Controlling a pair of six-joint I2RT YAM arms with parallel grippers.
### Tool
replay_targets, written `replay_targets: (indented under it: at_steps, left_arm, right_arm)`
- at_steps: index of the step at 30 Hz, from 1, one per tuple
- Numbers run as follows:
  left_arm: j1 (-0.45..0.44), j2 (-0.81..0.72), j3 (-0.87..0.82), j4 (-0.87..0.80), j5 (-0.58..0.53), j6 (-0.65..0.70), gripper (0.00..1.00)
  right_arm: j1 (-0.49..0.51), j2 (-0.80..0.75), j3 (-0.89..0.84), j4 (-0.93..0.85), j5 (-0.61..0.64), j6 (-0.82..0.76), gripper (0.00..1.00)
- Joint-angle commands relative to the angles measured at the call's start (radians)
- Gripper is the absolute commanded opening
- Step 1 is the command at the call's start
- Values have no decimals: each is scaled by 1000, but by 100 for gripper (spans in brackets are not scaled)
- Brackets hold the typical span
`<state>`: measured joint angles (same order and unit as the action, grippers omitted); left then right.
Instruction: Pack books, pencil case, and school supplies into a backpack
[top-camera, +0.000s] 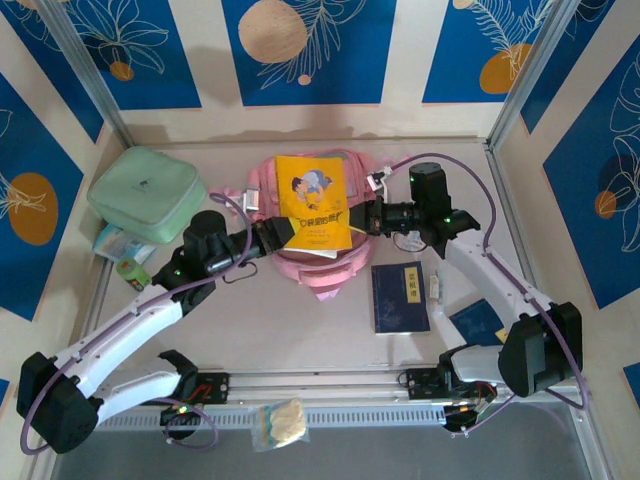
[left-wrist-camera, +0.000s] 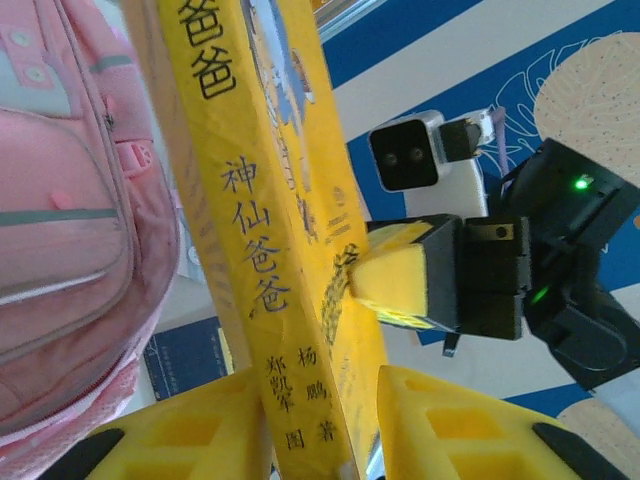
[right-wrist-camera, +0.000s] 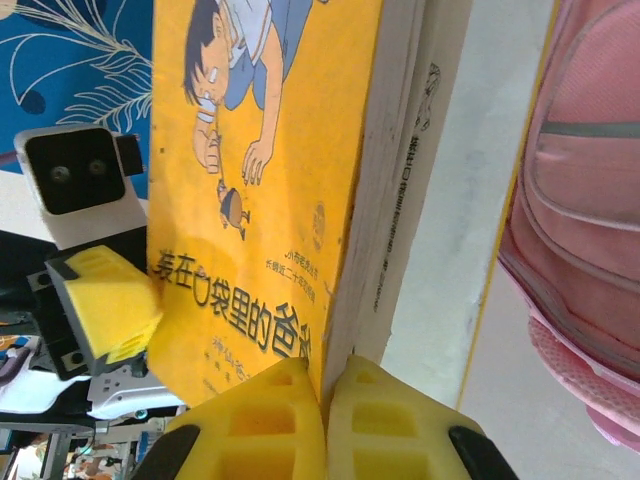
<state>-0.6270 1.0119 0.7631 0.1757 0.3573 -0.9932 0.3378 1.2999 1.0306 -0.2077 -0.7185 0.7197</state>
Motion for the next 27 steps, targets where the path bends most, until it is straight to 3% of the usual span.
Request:
replay_targets:
  at_steps: [1, 6, 7, 9, 11, 13, 16, 21, 27]
  left_arm:
    - [-25, 9, 66, 68, 8, -17, 28]
    - [-24, -1, 67, 31, -16, 1, 14]
    - [-24, -2, 67, 25, -22, 2, 11]
    - [-24, -2, 63, 38, -28, -5, 5]
    - [-24, 3, 58, 85, -24, -24, 0]
    - [-24, 11, 59, 129, -12, -48, 0]
    - [-29, 25, 58, 203, 3, -84, 0]
    - [-66, 51, 74, 260, -13, -103, 0]
    - [-89, 79, 88, 326, -22, -121, 0]
  right_arm:
    - [6, 3, 2, 20, -58, -43, 0]
    - [-6, -16, 15, -23, -41, -67, 1]
    - [-8, -23, 11, -21, -46, -62, 6]
    - [-12, -37, 3, -30, -46, -51, 25]
    - [-29, -57, -17, -33, -47, -26, 50]
    - [-46, -77, -51, -1, -68, 13, 68]
    - [-60, -88, -82, 14, -90, 61, 85]
    - [-70, -73, -128, 121, -132, 165, 97]
    - [-52, -46, -171, 319, -168, 305, 100]
